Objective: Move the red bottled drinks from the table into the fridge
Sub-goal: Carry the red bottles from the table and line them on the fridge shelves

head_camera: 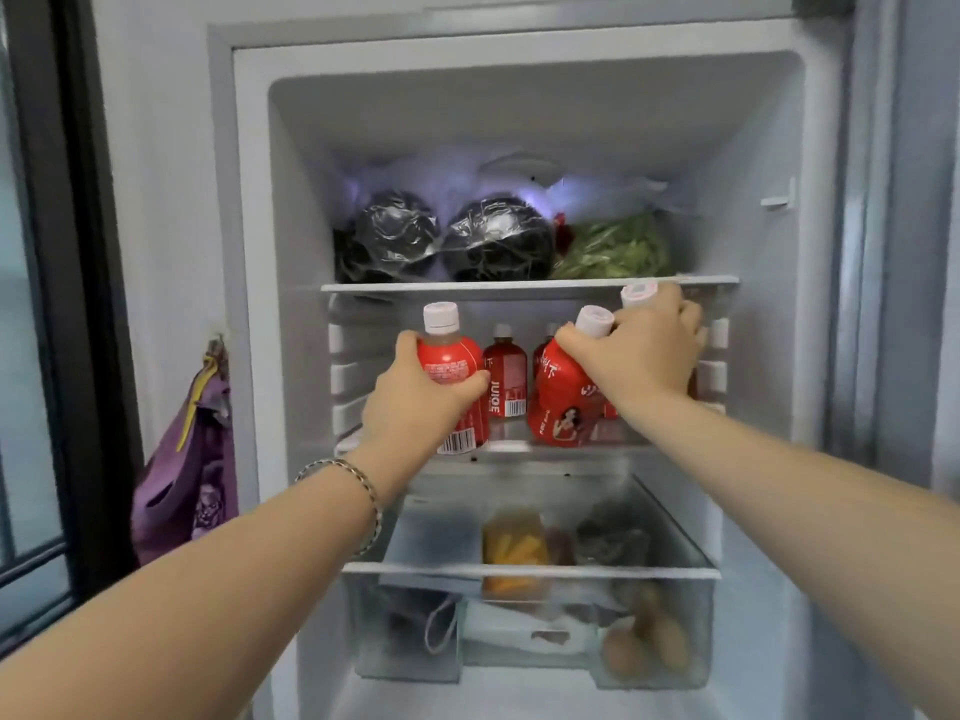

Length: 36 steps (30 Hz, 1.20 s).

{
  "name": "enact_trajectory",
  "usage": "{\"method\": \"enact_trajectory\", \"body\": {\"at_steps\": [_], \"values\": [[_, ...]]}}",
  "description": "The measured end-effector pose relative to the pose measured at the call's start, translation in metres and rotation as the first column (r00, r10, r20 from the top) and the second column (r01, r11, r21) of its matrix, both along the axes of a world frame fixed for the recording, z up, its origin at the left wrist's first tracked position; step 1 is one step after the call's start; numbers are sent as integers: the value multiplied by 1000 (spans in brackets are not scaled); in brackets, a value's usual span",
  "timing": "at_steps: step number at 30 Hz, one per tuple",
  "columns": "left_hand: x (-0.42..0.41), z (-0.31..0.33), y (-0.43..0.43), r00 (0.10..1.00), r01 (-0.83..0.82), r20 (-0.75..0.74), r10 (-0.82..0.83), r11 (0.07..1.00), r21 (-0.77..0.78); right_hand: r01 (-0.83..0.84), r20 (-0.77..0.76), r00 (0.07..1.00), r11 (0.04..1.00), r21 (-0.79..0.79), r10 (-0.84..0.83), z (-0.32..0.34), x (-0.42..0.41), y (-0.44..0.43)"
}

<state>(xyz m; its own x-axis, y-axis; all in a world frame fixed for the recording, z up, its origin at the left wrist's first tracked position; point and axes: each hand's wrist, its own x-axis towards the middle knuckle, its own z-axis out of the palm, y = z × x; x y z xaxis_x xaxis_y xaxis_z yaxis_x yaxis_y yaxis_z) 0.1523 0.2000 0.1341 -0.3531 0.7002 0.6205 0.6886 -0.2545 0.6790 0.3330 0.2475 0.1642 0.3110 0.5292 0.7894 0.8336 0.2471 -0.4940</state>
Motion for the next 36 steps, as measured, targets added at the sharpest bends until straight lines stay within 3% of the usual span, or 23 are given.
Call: {"method": "enact_trajectory", "body": {"at_steps": [5,9,14,16,19,21,22,25,28,31,36], "values": [[-16,2,62,995,23,-93,-31,996,-85,61,50,997,992,-107,-55,0,-33,50],[-23,1,94,996,10,-87,-24,988,-151,101,34,995,954,-283,-95,10,-56,75],[-26,-5,114,993,73,-72,-90,974,-212,-23,-61,998,890,-455,-6,6,-70,100],[-19,-11,113,988,121,-63,-138,968,-221,-164,-121,985,890,-425,123,2,-66,102],[-7,-19,116,987,115,-87,-136,971,-212,-391,-286,904,884,-256,318,-6,-54,100],[-6,-21,125,988,92,-105,-115,975,-200,-448,-313,872,872,-196,377,-18,-46,102],[-7,-22,131,987,83,-119,-109,975,-205,-453,-289,878,859,-238,382,-25,-42,105],[-10,-25,146,982,66,-150,-111,959,-277,-365,-112,929,823,-435,352,-49,-35,113],[-6,-24,159,968,-37,-248,-46,947,-319,-134,107,975,897,-420,196,-54,-34,120],[-2,-21,169,960,-99,-281,-2,934,-343,-24,122,989,914,-406,80,-53,-38,123],[-10,-14,181,889,-219,-458,24,900,-377,-51,96,989,880,-472,109,-50,-40,131]]}}
